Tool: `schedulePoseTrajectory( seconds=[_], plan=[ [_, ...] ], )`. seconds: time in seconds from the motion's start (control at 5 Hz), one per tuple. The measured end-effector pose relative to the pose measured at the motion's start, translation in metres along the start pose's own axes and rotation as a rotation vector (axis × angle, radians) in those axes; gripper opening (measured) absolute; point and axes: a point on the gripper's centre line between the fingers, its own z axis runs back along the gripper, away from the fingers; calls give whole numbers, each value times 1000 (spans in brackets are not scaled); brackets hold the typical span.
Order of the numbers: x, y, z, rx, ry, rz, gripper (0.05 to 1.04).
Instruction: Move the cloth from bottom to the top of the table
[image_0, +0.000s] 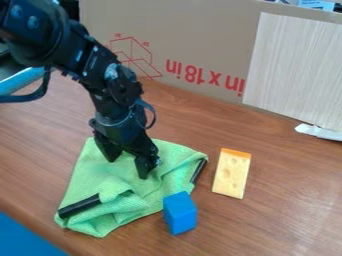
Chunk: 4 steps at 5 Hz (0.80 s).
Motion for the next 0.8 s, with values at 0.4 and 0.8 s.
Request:
schedulePoseTrajectory(
  seconds=[0.4,0.8],
  plan=[
    [34,2,-12,11,-2,65,999],
    [72,7,-22,-4,12,168,1003]
  ],
)
